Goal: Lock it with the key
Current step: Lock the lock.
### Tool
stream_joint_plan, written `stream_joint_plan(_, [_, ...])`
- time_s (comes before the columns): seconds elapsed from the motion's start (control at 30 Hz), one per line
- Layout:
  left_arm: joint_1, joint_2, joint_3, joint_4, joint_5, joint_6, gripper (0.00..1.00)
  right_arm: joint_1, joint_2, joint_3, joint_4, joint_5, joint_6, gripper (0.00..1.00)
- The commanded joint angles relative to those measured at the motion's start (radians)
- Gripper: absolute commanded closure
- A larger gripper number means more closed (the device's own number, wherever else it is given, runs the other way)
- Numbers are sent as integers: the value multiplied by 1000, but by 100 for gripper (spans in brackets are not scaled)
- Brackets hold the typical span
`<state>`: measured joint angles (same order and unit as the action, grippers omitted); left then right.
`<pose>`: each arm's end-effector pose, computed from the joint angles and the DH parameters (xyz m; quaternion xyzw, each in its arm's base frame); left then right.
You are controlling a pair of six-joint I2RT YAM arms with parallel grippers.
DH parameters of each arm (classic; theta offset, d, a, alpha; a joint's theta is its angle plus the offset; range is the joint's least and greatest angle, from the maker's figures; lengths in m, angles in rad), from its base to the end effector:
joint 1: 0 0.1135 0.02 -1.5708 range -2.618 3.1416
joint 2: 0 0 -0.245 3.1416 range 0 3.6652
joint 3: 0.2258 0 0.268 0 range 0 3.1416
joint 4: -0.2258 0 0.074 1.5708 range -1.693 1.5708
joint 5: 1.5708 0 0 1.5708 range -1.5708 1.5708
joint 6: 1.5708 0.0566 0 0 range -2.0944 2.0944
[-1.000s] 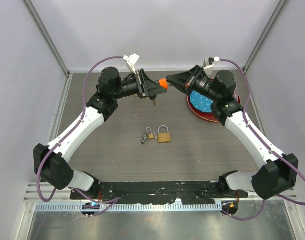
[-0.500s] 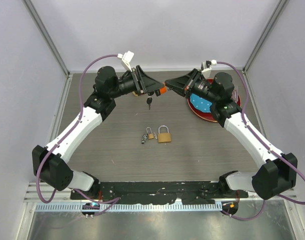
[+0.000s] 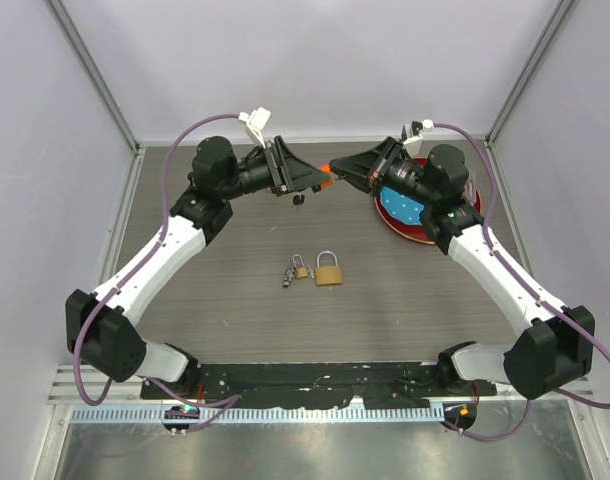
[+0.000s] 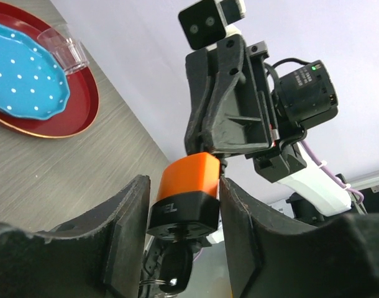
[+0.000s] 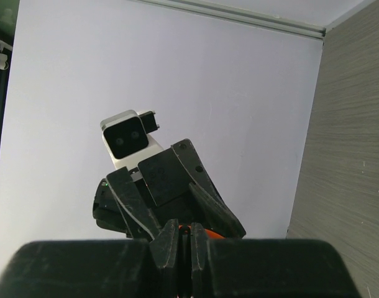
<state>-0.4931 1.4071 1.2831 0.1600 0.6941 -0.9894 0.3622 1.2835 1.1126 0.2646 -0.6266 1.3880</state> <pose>0.3036 -0.2043 0.3867 0.0769 0.6930 -0.6312 0.3398 0.3038 0.1506 0.3744 0.1157 0.6699 0.6730 0.2916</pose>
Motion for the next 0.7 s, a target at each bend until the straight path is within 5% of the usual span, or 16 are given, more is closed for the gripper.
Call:
stream_joint_plan(0.0, [2,-34,-22,38,24,9,52,-5,-6,20,104,1,22,98])
stream_joint_plan(0.13, [1,-39,-30,45,19,11,66,-5,-6,12,113,1,28,98])
stream_joint_plan(0.27, [1,-42,-25,59,4,9,98,-5,-4,6,107,-4,19,98])
stream_joint_plan(0.4, [1,-27,10,55,-4,-14,100,-5,2,18,18,-27,-50,97])
stream_joint_plan(0.67, [39,4,79,-45,82,-34,100,-17,5,49,-178,-68,-263,41])
